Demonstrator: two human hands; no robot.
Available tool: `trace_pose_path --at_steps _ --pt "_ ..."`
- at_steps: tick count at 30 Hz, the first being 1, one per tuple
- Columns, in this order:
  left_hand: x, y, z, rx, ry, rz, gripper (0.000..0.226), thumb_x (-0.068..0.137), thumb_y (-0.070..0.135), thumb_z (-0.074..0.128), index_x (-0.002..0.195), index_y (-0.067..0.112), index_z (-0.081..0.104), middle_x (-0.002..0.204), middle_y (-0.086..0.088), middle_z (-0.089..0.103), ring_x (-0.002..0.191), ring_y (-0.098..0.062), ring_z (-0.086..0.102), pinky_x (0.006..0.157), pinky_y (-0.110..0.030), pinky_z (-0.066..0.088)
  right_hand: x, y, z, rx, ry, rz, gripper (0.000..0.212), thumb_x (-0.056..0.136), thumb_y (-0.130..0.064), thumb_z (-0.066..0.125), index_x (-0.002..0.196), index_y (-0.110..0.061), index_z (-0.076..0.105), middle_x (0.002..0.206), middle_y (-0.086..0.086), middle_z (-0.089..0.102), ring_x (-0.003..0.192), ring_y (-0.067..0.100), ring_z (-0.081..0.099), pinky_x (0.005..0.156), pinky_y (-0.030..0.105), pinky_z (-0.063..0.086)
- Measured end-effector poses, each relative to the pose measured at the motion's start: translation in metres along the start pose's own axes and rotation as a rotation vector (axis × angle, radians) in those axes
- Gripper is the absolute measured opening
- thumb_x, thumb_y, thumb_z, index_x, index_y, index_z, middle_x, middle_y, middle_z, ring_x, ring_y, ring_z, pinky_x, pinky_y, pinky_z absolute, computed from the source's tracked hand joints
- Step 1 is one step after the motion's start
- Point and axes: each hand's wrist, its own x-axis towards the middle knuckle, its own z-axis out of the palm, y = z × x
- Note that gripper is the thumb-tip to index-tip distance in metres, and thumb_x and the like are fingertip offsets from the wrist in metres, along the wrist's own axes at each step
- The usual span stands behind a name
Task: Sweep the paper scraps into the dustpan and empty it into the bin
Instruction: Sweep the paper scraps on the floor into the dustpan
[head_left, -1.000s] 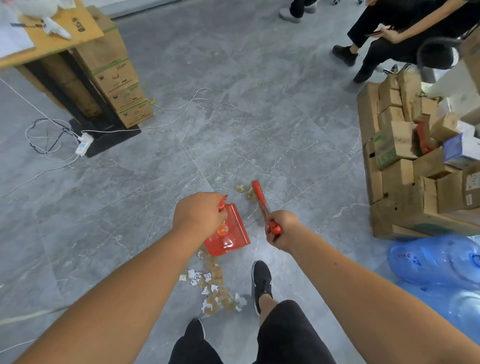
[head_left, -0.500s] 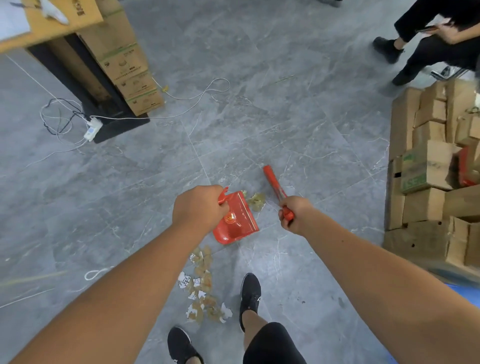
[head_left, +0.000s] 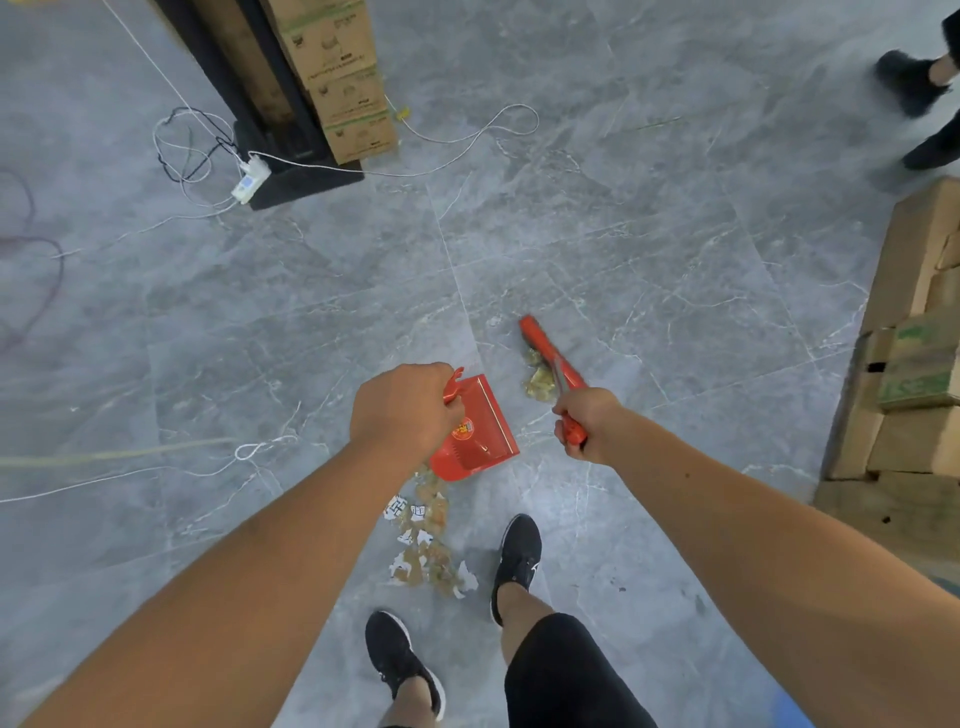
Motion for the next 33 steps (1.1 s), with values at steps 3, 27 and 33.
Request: trace_pose_path --at_steps 3,27,33 --pt "-0.022 -0.026 0.002 -0.011 0.017 -0.002 0.019 0.088 0.041 0.053 0.077 0.027 0.049 0.071 0.004 0.057 0.068 -0.021 0.053 0.057 -0.030 0.038 -0.010 0.021 0.026 -0.051 -0.001 -0.014 0.010 0.092 0.002 0.048 0.093 -0.007 0.052 0.058 0.007 0.044 0.045 0.015 0.048 0.038 0.018 0.028" --pt "-0.245 -0.270 0.011 -0.054 0.094 -0.223 0.022 0.087 0.045 0.058 0.089 0.023 0.063 0.085 -0.001 0.068 0.083 -0.028 0.065 0.066 -0.032 0.047 -0.106 0.220 0.255 -0.245 -0.051 -0.013 0.013 0.090 0.004 0.046 0.086 -0.004 0.056 0.050 0.006 0.042 0.041 0.014 0.040 0.036 0.018 0.028" --pt "-0.275 -0.307 0.009 -0.039 0.107 -0.256 0.020 0.088 0.045 0.056 0.088 0.026 0.062 0.080 0.003 0.064 0.078 -0.024 0.063 0.062 -0.030 0.044 -0.124 0.247 0.285 -0.294 -0.050 -0.003 0.014 0.090 0.005 0.046 0.086 -0.003 0.056 0.047 0.006 0.045 0.041 0.014 0.040 0.036 0.018 0.028"
